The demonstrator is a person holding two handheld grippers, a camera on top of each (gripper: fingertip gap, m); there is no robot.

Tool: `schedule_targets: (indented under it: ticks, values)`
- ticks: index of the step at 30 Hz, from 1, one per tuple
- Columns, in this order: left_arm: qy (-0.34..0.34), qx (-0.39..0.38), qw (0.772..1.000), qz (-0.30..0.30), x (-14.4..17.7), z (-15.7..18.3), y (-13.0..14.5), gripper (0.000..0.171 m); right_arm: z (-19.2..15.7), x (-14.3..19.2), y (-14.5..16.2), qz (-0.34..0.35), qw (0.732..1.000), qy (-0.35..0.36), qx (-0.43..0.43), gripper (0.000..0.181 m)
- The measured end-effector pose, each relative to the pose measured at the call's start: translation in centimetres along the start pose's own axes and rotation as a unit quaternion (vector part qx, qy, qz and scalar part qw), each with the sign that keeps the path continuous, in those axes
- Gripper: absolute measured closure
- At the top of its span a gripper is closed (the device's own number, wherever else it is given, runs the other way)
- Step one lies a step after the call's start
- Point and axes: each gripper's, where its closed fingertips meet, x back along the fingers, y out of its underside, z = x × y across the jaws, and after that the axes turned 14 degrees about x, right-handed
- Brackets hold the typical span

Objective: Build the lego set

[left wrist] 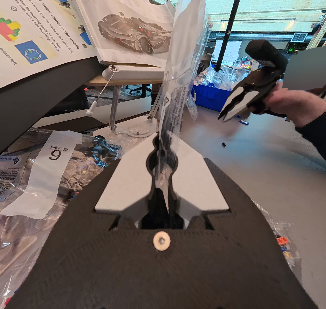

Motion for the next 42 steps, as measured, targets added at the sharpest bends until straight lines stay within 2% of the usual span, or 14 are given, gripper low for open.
schedule_targets:
  ticks: [2, 6, 12, 15, 23, 27, 31, 35, 38, 42]
  values:
    - [0.002, 0.001, 1.000, 0.002, 0.0, 0.1, -0.1, 0.170, -0.7, -0.5, 1.7, -0.040, 0.999, -0.010, 0.018, 0.159]
    - [0.004, 0.000, 1.000, 0.002, 0.1, 0.2, -0.1, 0.170, -3.5, -2.1, 5.0, -0.086, 0.993, -0.066, 0.041, 0.156]
    - [0.005, -0.001, 1.000, -0.003, -0.2, 0.3, 0.1, 0.170, -3.6, -2.3, 7.3, -0.089, 0.994, -0.056, 0.039, 0.156]
    - [0.004, -0.002, 1.000, -0.005, -0.2, 0.3, 0.2, 0.169, -3.6, -2.7, 7.1, -0.077, 0.995, -0.054, 0.038, 0.157]
    - [0.003, -0.002, 1.000, -0.008, -0.3, 0.2, 0.4, 0.170, -3.1, -2.9, 6.9, -0.061, 0.997, -0.041, 0.026, 0.172]
    - [0.003, -0.002, 1.000, -0.008, -0.3, 0.2, 0.4, 0.170, -3.3, -3.2, 6.4, -0.052, 0.998, -0.045, 0.007, 0.163]
    - [0.003, -0.001, 1.000, -0.007, -0.3, 0.2, 0.4, 0.170, -2.9, -3.3, 6.4, -0.059, 0.998, -0.027, 0.012, 0.181]
    - [0.005, 0.000, 1.000, -0.007, -0.3, 0.2, 0.4, 0.170, -2.6, -3.0, 6.2, -0.065, 0.998, -0.017, 0.010, 0.181]
    - [0.009, 0.000, 1.000, -0.010, -0.4, 0.4, 0.5, 0.170, -2.3, -0.7, 2.3, -0.010, 0.999, 0.003, 0.031, 0.180]
    - [0.017, -0.002, 1.000, -0.020, -0.7, 0.7, 0.9, 0.170, -2.2, 5.2, -7.9, 0.136, 0.987, 0.035, 0.084, 0.180]
